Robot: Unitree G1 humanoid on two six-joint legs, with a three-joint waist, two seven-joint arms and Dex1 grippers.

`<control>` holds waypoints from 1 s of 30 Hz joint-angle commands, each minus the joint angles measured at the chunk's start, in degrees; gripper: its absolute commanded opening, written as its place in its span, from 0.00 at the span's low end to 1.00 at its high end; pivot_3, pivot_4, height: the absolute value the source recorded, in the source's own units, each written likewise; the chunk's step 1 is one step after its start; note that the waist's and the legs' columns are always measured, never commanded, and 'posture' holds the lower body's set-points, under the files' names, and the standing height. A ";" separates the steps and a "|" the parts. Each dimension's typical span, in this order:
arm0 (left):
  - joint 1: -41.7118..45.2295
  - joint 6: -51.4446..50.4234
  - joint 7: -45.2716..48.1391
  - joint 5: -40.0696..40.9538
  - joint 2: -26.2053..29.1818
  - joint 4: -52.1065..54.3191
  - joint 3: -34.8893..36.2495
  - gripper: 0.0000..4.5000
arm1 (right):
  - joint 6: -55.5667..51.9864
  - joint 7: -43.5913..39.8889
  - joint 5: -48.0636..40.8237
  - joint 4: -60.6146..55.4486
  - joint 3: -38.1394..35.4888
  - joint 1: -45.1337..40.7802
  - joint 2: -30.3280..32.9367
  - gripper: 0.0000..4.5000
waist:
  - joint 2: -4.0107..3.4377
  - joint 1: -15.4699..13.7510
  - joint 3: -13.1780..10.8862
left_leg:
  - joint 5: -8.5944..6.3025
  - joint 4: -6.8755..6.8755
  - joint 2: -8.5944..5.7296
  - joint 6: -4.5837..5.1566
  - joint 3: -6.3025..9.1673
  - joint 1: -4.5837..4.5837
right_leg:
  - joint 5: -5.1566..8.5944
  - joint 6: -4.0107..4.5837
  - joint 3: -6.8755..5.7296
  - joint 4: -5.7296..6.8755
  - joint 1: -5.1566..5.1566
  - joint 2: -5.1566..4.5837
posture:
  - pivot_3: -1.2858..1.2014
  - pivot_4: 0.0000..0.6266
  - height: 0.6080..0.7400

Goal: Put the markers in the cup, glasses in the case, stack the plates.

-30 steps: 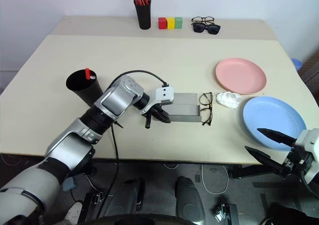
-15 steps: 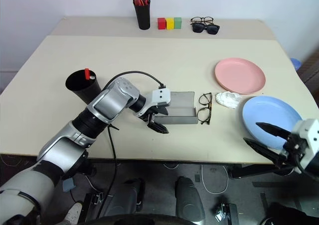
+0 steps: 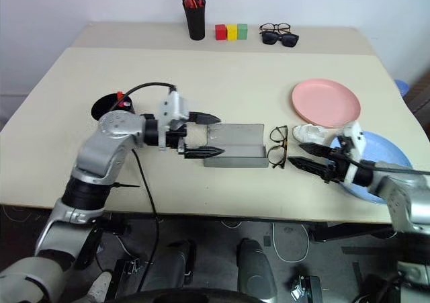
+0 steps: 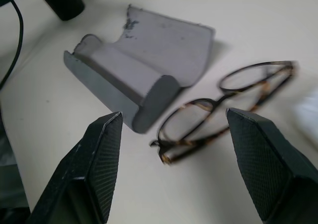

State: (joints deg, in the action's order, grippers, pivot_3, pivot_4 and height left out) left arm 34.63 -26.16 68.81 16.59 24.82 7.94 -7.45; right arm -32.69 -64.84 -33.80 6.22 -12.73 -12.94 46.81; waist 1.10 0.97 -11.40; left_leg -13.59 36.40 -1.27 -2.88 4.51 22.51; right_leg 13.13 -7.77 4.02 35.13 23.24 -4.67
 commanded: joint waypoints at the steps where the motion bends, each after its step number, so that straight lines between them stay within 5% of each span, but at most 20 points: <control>1: -3.63 1.56 2.70 6.23 2.95 5.10 4.28 0.91 | 0.05 -1.60 1.45 4.75 2.14 -3.57 -0.53 0.75 | 0.00 0.11 0.00 | 0.00 -0.02 0.01 0.01 0.00 -0.01 | 0.00 0.00 0.00 0.00 0.00 0.00 | 0.52 0.24 1.00; 9: -10.17 0.66 7.14 12.80 13.87 9.57 8.27 0.91 | 3.63 -4.05 6.14 17.17 6.62 -11.64 -2.97 0.75 | -0.01 0.24 -0.01 | 0.00 -0.02 0.03 0.01 0.01 -0.05 | 0.06 0.13 -0.02 0.07 0.01 0.04 | 0.52 0.24 1.00; 30: -11.67 1.71 4.36 15.60 13.92 12.64 5.84 0.91 | 6.27 -6.16 10.23 24.14 7.59 -17.16 -6.63 0.75 | -0.02 0.96 0.00 | 0.00 -0.05 0.03 0.00 0.01 -0.08 | 0.04 0.10 -0.02 0.07 -0.01 0.06 | 0.52 0.24 1.00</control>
State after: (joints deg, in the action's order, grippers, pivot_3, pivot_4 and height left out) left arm 22.63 -25.56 72.61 30.97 38.23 19.02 -1.48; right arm -27.13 -70.50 -23.63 30.40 -4.84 -28.79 40.28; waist 1.08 1.93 -11.41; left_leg -13.59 36.35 -1.23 -2.88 4.52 22.43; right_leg 13.17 -7.67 4.00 35.21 23.23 -4.62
